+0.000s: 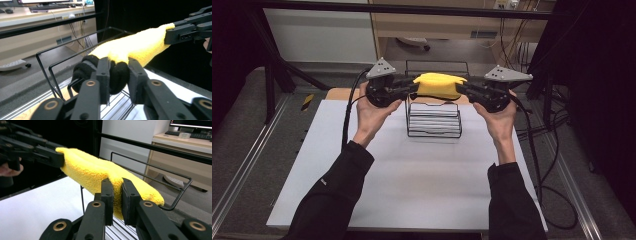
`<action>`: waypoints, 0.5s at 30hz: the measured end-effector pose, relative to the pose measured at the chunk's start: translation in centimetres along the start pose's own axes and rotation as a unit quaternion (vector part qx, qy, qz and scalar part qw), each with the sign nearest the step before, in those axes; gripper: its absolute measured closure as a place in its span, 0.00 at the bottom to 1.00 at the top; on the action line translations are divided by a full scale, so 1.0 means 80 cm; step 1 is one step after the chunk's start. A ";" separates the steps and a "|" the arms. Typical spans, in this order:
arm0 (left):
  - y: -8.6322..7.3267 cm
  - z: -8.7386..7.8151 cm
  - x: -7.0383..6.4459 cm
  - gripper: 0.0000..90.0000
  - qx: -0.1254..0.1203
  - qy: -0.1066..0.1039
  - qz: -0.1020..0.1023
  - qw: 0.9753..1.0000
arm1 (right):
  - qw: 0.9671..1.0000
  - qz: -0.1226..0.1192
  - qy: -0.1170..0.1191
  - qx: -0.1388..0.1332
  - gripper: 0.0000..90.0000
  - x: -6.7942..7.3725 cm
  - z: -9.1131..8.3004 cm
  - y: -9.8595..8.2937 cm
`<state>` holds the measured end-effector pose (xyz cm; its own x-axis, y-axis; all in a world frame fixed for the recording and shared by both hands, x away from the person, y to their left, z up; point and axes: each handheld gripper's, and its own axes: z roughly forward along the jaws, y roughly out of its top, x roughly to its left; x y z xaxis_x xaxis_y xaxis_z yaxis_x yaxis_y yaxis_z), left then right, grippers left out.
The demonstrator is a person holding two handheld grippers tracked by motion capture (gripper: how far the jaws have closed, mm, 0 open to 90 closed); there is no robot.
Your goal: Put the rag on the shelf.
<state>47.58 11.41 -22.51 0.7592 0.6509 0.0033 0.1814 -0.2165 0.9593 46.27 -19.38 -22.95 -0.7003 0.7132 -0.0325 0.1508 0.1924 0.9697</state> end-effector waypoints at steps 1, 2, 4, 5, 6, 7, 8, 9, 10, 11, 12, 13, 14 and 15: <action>0.002 -0.002 0.002 0.73 0.003 -0.001 -0.005 1.000 | 1.000 0.000 0.001 0.001 0.91 -0.001 0.000 -0.001; 0.005 -0.004 0.005 0.71 0.005 -0.004 -0.013 1.000 | 1.000 0.001 0.004 0.000 0.91 -0.001 0.000 -0.003; 0.011 -0.008 0.009 0.67 0.001 -0.005 -0.022 1.000 | 1.000 0.002 0.008 0.002 0.91 -0.002 0.000 -0.005; 0.013 -0.009 0.010 0.66 -0.002 -0.005 -0.023 1.000 | 1.000 0.001 0.008 0.003 0.91 -0.002 -0.001 -0.006; 0.017 -0.013 0.012 0.65 -0.009 -0.007 -0.026 1.000 | 1.000 -0.001 0.009 0.003 0.91 -0.002 -0.001 -0.006; 0.021 -0.015 0.013 0.65 -0.016 -0.006 -0.029 0.999 | 1.000 -0.005 0.010 0.005 0.91 -0.002 -0.001 -0.007; 0.024 -0.017 0.014 0.65 -0.021 -0.003 -0.031 0.999 | 1.000 -0.006 0.010 0.006 0.91 -0.002 -0.002 -0.007; 0.027 -0.018 0.015 0.66 -0.022 0.001 -0.032 0.999 | 1.000 -0.007 0.010 0.007 0.91 -0.002 -0.002 -0.008; 0.031 -0.019 0.015 0.69 -0.019 0.009 -0.029 0.999 | 1.000 -0.008 0.011 0.009 0.91 -0.002 -0.001 -0.008; 0.033 -0.019 0.016 0.71 -0.015 0.014 -0.027 0.999 | 1.000 -0.010 0.012 0.011 0.91 -0.002 -0.001 -0.008; 0.037 -0.017 0.017 0.74 -0.010 0.019 -0.024 0.999 | 1.000 -0.013 0.012 0.013 0.91 -0.001 0.000 -0.009; 0.039 -0.015 0.018 0.77 -0.006 0.021 -0.024 0.999 | 1.000 -0.019 0.012 0.015 0.91 -0.001 0.000 -0.010; 0.040 -0.012 0.019 0.80 -0.001 0.023 -0.024 0.999 | 1.000 -0.021 0.011 0.015 0.91 0.000 0.001 -0.010; 0.041 -0.008 0.020 0.84 0.007 0.021 -0.026 0.999 | 1.000 -0.021 0.012 0.014 0.91 0.000 0.001 -0.011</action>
<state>48.93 12.21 -19.19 0.7214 0.6917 -0.0341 0.2287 -0.1914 0.9545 46.20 -19.55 -23.82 -0.7230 0.6877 -0.0659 0.1409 0.2403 0.9604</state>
